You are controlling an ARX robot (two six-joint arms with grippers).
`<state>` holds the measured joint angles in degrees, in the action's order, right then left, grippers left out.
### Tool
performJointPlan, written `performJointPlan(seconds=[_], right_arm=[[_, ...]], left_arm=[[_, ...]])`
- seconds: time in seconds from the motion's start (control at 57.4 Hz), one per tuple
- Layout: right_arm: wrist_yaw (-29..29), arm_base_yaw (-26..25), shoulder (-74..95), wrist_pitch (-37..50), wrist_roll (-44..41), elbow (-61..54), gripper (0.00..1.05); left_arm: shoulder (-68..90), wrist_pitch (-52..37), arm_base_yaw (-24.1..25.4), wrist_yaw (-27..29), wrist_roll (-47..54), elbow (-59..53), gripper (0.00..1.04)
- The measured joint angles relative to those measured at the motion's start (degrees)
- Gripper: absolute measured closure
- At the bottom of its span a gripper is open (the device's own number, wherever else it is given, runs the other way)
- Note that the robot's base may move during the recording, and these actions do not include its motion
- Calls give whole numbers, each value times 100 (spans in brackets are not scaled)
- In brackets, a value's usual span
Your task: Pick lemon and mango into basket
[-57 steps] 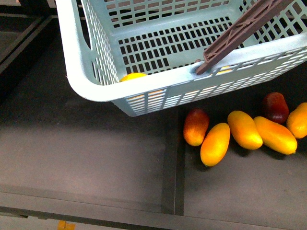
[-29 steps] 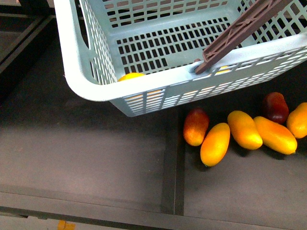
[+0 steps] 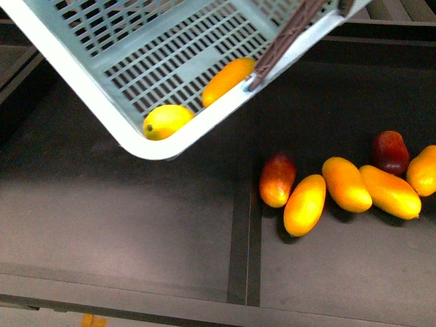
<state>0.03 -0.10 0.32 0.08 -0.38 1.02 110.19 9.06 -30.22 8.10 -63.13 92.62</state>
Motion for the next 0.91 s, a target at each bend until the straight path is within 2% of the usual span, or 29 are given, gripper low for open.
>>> performJointPlan(seconds=[0.209,0.418,0.627,0.906], right_arm=[[-2,0,0,0,0,0,9],[-2,0,0,0,0,0,9],[-2,0,0,0,0,0,9],[-2,0,0,0,0,0,9]], left_arm=[[461,-22,739,317,-551,111,77],[1460,944,1276,415,-1276,960,78],[1845,774,1451,269,-2109,1045,78],[1875,439,1464,-199,-2273,535,78]])
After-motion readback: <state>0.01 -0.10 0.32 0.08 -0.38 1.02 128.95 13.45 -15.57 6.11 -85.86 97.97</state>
